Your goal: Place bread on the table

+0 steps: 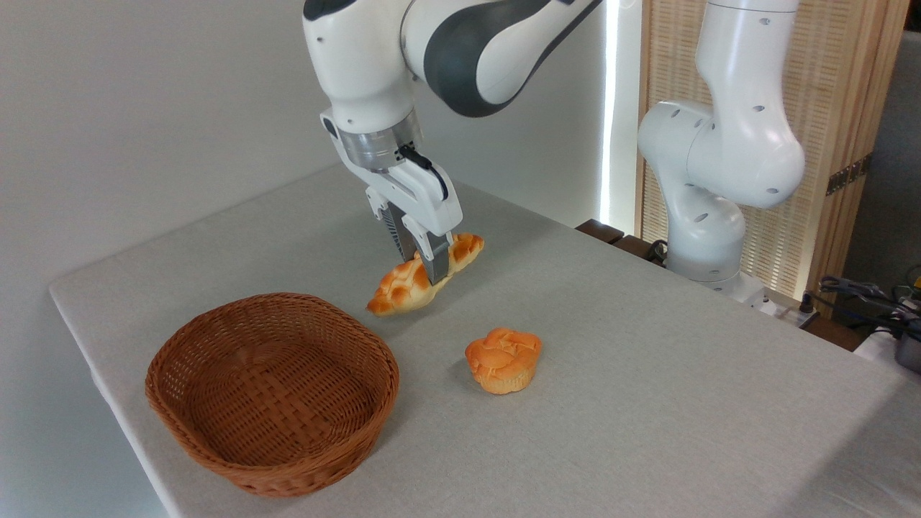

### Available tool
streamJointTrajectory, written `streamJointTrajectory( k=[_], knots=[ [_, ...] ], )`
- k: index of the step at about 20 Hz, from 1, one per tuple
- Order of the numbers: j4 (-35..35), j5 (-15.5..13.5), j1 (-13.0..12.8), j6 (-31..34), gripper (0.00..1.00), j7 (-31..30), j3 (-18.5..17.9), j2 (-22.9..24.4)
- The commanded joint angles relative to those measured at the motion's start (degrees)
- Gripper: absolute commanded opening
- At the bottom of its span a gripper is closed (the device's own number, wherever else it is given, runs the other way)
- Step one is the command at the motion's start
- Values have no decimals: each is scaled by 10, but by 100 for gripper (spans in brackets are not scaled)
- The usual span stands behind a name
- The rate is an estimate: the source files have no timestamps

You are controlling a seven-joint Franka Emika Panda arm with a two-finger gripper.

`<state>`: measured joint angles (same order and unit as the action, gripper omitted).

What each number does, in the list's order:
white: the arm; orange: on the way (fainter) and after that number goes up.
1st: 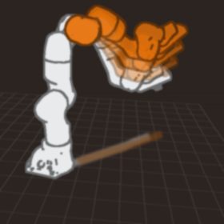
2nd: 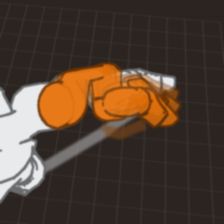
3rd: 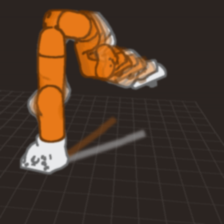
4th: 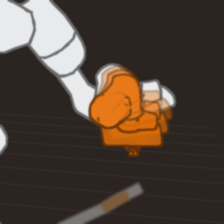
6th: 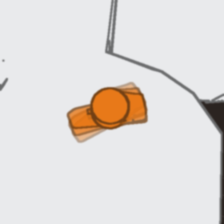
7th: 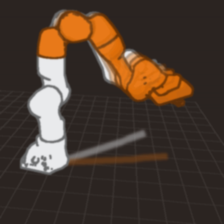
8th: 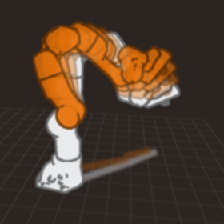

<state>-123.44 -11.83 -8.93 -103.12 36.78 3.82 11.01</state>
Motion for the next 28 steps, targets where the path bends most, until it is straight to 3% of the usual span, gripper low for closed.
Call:
streamJointTrajectory(
  k=[1,3,5,18,22,26,28],
  knots=[
    [-3,1,-8,-16,89,-36,-2,-10],
    [-3,1,-8,-35,98,-61,-2,-12],
    [-3,1,-8,-54,100,-95,-2,-14],
    [1,20,-17,-45,100,-69,-2,-16],
    [66,74,-15,-45,100,-50,-4,-13],
    [142,76,-12,-43,100,19,-43,-28],
    [201,76,-12,-3,100,23,-65,-56]
  ],
)
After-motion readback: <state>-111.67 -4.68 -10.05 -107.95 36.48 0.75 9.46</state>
